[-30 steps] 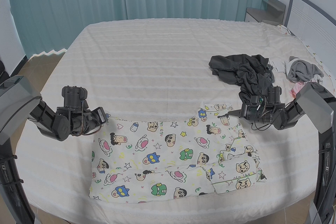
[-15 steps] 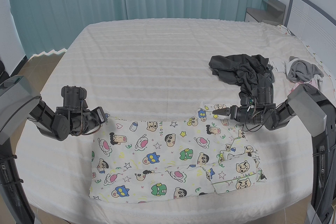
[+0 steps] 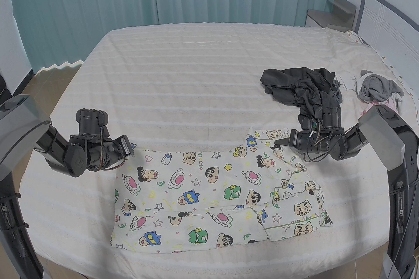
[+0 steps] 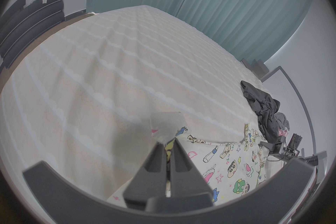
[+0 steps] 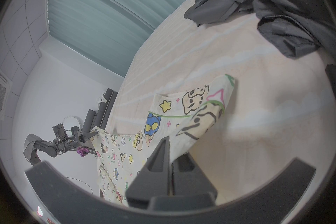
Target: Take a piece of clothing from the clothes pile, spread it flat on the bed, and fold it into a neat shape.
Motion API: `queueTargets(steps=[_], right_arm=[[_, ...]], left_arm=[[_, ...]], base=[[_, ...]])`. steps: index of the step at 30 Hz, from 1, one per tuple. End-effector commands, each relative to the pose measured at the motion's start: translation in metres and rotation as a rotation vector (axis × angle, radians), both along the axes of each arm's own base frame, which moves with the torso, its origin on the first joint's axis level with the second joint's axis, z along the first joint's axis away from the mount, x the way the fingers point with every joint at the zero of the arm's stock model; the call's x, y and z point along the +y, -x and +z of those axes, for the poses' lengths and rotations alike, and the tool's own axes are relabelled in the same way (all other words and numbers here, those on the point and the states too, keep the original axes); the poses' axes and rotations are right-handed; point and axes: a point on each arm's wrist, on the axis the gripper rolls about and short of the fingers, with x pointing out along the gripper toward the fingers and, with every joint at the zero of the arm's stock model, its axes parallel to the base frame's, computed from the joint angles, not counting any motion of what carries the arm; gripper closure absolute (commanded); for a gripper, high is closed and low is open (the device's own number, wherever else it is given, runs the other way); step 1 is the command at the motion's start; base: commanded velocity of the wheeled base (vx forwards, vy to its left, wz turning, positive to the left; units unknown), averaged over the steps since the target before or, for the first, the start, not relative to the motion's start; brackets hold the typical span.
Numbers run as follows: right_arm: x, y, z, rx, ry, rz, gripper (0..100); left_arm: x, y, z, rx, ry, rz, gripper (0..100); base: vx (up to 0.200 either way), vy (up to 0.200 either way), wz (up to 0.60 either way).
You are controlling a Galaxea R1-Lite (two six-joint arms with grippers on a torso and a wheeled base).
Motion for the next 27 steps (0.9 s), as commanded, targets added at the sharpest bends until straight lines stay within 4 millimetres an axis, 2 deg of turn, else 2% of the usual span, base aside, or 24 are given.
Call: queueTargets(steps=[1, 8, 11, 26, 27], right_arm=[[-0.009, 0.003, 0.008, -0.021, -0.009, -0.014, 100], [-0.021, 0.014, 0.011, -0.04, -0.024, -0.016, 100], [-0.027, 0.022, 0.017, -0.045, -0.051, 0.018, 100], [-0.046, 0.051, 0.035, -0.047, -0.125, 0.124, 100], [-0.05, 0.06, 0.034, -0.059, -0.137, 0.137, 100]], left_arm=[[0.001, 0.005, 0.005, -0.006, 0.001, -0.004, 100], [0.002, 0.013, 0.012, -0.015, 0.002, -0.001, 100], [0.004, 0.024, 0.016, -0.012, 0.0, -0.004, 100], [0.004, 0.047, 0.026, -0.045, -0.039, -0.078, 100], [0.006, 0.053, 0.024, -0.056, -0.054, -0.087, 100]], base=[[0.0, 0.0, 0.0], [0.0, 0.0, 0.0], [0.0, 0.0, 0.0], [0.0, 0.0, 0.0], [0.0, 0.0, 0.0]])
